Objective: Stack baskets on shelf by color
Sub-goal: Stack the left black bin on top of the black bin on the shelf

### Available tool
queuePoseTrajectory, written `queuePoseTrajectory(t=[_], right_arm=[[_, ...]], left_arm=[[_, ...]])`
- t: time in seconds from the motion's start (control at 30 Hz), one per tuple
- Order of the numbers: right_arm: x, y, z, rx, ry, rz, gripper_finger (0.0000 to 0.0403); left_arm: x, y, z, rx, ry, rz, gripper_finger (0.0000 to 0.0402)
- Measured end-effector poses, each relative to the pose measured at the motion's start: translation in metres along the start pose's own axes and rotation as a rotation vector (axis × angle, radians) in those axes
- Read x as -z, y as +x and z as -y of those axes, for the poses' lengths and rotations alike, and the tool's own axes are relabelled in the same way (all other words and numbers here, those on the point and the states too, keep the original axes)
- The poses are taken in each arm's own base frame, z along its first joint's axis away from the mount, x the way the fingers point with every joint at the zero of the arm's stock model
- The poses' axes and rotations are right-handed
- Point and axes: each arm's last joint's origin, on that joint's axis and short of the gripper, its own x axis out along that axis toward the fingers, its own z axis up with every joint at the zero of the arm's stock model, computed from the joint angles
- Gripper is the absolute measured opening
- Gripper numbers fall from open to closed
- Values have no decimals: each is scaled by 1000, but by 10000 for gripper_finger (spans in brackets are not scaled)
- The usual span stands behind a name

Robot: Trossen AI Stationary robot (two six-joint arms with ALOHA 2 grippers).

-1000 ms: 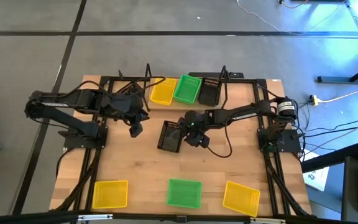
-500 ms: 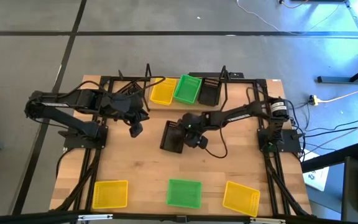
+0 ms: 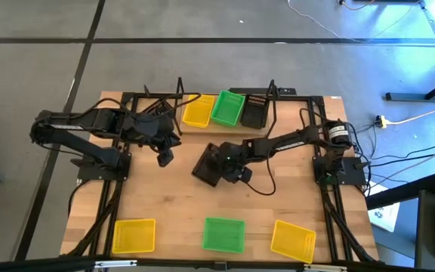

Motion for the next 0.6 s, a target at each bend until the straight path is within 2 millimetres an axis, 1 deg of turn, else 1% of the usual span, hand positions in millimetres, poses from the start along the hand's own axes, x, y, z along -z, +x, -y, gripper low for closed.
queuePoseTrajectory(t=[0.17,0.3,0.47,0.6], right_arm=[[-16,-20,22,-22,25,-2,3],[-29,-45,39,-122,70,9,2],[-48,-89,62,-247,102,113,1],[-58,-126,71,-317,125,104,1]], left_arm=[[1,0,0,-4,3,-8,66],[1,0,-1,-6,5,-13,66],[1,0,-1,-6,54,-13,66],[1,0,-1,-6,58,-14,66]])
